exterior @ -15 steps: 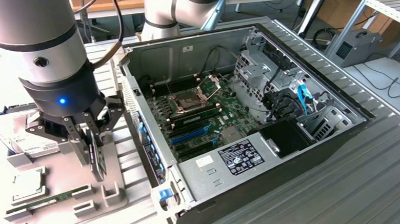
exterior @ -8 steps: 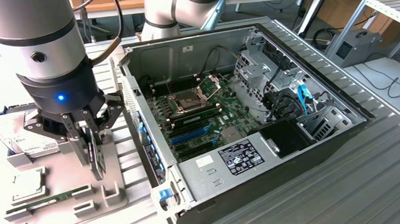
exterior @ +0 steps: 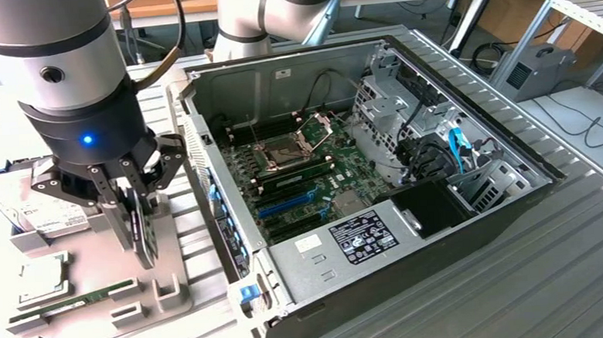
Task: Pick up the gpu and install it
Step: 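Pick up the gpu and move the gpu toward the slot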
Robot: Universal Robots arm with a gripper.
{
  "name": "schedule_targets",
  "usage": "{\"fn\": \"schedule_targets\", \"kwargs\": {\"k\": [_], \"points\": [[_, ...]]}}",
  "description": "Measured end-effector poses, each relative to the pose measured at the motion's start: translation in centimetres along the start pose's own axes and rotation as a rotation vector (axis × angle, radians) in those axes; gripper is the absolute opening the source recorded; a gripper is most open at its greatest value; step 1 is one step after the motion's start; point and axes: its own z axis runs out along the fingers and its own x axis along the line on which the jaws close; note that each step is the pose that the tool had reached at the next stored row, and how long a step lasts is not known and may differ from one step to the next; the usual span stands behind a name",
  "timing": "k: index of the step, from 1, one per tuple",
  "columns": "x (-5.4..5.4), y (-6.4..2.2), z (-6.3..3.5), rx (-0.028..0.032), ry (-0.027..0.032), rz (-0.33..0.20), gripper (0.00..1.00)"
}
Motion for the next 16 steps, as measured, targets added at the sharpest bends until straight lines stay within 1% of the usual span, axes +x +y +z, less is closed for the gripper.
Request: {"fn": "schedule_targets", "kwargs": {"k": [16], "points": [[0.0,0.04,-1.23,0.0,0.0,0.0,0.26]]}}
